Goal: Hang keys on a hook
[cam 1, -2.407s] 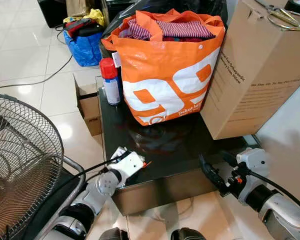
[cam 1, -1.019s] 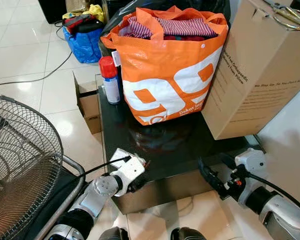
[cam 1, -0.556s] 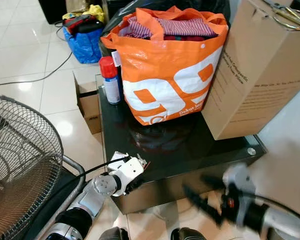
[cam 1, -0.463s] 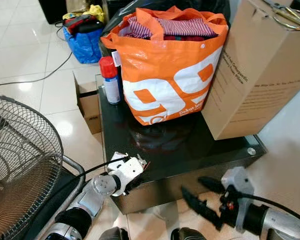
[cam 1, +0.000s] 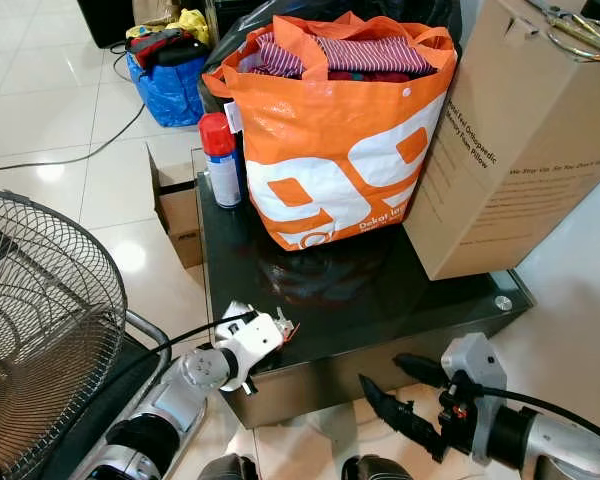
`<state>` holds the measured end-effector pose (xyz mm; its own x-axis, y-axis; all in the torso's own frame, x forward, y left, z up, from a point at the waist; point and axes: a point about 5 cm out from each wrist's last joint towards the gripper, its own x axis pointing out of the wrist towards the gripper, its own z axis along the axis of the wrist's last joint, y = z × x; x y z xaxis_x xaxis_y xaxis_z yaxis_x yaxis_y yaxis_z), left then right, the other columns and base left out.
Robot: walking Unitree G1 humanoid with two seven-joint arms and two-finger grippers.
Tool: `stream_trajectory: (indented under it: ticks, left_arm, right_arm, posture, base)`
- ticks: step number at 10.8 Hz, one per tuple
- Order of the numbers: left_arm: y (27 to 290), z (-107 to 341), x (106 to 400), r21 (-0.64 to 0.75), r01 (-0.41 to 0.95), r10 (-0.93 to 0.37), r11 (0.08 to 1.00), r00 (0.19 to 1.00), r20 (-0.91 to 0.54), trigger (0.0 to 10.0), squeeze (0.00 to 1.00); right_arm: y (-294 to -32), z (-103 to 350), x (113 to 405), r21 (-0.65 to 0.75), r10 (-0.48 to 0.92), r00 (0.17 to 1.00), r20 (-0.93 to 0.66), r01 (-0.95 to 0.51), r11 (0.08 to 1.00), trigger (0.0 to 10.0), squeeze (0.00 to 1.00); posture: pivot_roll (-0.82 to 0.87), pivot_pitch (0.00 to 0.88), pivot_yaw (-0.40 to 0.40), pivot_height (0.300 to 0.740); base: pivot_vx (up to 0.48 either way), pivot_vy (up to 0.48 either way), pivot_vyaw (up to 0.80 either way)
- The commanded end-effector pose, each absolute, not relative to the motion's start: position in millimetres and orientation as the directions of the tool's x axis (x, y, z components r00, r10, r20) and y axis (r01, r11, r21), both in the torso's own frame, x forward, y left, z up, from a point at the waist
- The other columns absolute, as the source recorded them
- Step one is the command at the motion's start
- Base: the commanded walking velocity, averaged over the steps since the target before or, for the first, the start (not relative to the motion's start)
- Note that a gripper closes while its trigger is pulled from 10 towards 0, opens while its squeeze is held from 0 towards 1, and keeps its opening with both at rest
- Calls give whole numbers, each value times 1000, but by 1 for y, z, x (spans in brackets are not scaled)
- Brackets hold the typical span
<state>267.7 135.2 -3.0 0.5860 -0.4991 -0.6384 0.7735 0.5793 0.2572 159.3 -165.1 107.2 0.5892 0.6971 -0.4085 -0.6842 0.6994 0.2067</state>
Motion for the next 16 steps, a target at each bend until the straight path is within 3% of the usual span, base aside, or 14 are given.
stream_trajectory:
  ticks: [1,5,8,9,10,11,12,14,16]
  left_arm:
    - [138,5,274,275,753,-503,598,620,-602,0,0]
    - [149,33,289,312,663,-509,681,734,-449,0,0]
    - [147,84,297,366,541,-560,757,826,-63,0,0]
    - [150,78,297,381,538,-541,752,834,-109,0,0]
    - [157,44,290,418,606,-488,677,794,-361,2627,0]
    - [159,29,284,398,640,-471,658,761,-446,10000,753]
    - [159,19,280,362,655,-458,663,738,-496,10000,1000]
    - [157,7,281,267,645,-431,716,709,-558,10000,1000]
    - [165,1,282,303,638,-382,708,706,-597,10000,1000]
  right_arm:
    - [-167,106,162,183,674,614,-411,-669,720,10000,0]
    - [-163,102,185,138,618,703,-352,-615,777,10000,0]
    - [-167,105,207,94,526,803,-279,-523,847,10000,0]
    - [-167,104,207,98,523,807,-274,-517,850,10000,0]
    - [-166,102,206,101,525,805,-276,-519,849,10000,0]
    - [-165,101,206,99,527,801,-284,-523,847,10000,0]
    - [-165,98,206,87,533,789,-305,-534,841,10000,0]
    - [-162,93,202,73,581,728,-363,-599,797,10000,0]
    - [-163,96,197,64,589,716,-375,-614,787,10000,0]
  posture:
    - [-129,98,22,740]
    - [-92,23,34,740]
    - [-80,0,39,740]
    - [-78,0,34,740]
    - [-76,0,30,740]
    - [-83,0,31,740]
    - [-88,0,33,740]
    - [-102,28,30,740]
    - [-122,87,22,740]
  base:
    - [0,0,0]
    - [0,0,0]
    - [0,0,0]
    - [0,0,0]
    - [0,0,0]
    - [0,0,0]
    - [0,0,0]
    - [0,0,0]
    - [0,0,0]
